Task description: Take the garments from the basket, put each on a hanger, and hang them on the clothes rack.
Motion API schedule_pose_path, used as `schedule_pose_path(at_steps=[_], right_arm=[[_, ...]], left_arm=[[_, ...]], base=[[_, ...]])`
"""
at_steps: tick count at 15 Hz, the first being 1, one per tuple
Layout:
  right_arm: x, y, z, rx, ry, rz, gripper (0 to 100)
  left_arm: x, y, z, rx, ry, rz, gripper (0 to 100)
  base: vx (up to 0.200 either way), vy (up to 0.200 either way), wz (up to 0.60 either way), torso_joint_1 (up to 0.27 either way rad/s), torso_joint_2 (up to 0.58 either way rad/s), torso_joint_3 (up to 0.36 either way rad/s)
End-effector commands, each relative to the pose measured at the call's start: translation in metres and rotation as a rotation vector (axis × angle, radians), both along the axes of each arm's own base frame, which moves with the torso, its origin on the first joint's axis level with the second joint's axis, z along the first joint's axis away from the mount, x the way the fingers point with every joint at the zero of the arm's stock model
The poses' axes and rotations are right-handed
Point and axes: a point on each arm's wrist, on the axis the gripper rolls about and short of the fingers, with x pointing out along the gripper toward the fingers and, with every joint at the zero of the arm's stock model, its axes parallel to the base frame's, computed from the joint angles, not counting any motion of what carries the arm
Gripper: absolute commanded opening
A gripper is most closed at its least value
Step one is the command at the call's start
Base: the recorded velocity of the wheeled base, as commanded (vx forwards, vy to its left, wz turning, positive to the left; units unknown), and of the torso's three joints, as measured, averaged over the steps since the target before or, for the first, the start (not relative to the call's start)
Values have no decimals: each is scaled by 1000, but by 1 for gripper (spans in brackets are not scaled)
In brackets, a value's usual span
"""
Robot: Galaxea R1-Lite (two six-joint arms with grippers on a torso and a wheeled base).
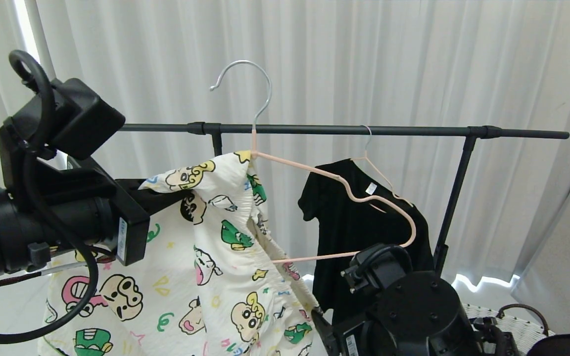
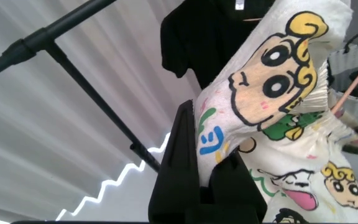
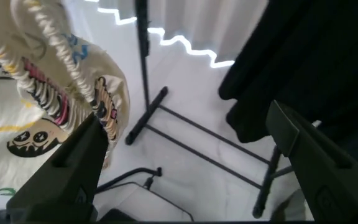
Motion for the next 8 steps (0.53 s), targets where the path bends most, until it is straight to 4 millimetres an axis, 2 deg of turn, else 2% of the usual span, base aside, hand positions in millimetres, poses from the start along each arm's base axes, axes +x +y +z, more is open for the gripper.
schedule_pose_path(at_steps=[1,5,8], right_arm=[[6,-7,5,8,-14,-24,0],[28,-23,10,-18,-53,-125,0],[53,-43,17,-50,-86,-216,0]], left_arm=[[1,0,-2,16,0,14,0],[1,1,-8,16,-44,38,0],[-5,6,-22,58,-83,34,0]], base=[[0,0,0,0,0,0],[0,0,0,0,0,0],[0,0,0,0,0,0]])
